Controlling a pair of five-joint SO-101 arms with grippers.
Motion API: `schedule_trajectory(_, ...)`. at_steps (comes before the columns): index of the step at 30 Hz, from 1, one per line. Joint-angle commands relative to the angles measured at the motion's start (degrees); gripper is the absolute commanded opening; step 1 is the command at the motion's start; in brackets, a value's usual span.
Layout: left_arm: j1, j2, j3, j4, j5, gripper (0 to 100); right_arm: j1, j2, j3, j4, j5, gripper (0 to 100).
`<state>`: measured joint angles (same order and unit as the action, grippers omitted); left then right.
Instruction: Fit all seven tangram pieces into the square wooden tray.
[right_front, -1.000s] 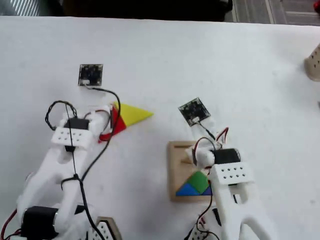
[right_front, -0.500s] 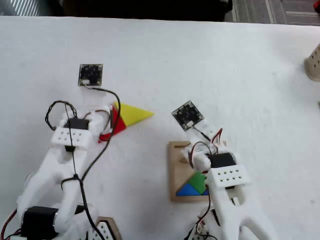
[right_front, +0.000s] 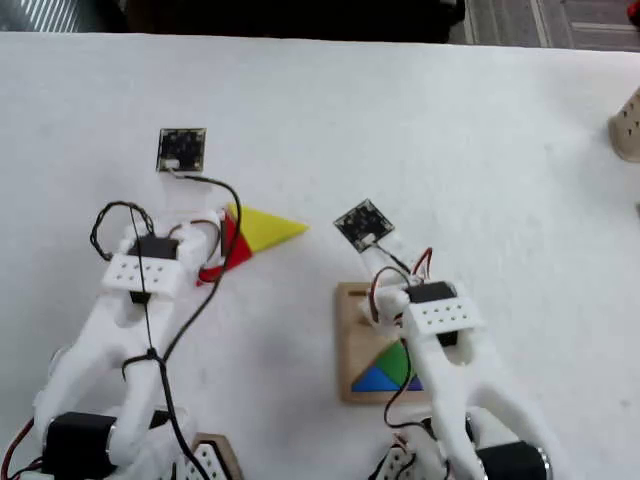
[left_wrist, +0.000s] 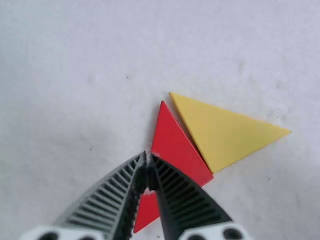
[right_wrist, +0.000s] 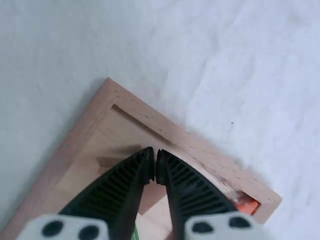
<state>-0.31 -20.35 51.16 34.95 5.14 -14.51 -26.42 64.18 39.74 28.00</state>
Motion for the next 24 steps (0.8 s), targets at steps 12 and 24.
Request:
schedule_trajectory(12,0.66,-2.24,-0.35,-1.32,0.44,2,9.54,2.07,-5.01,7.43,0.97,1.8)
schedule_trajectory(24,0.66,-2.24,-0.35,-1.32,0.44,2,9.8,1.98,-5.27,10.68,4.75,1.8)
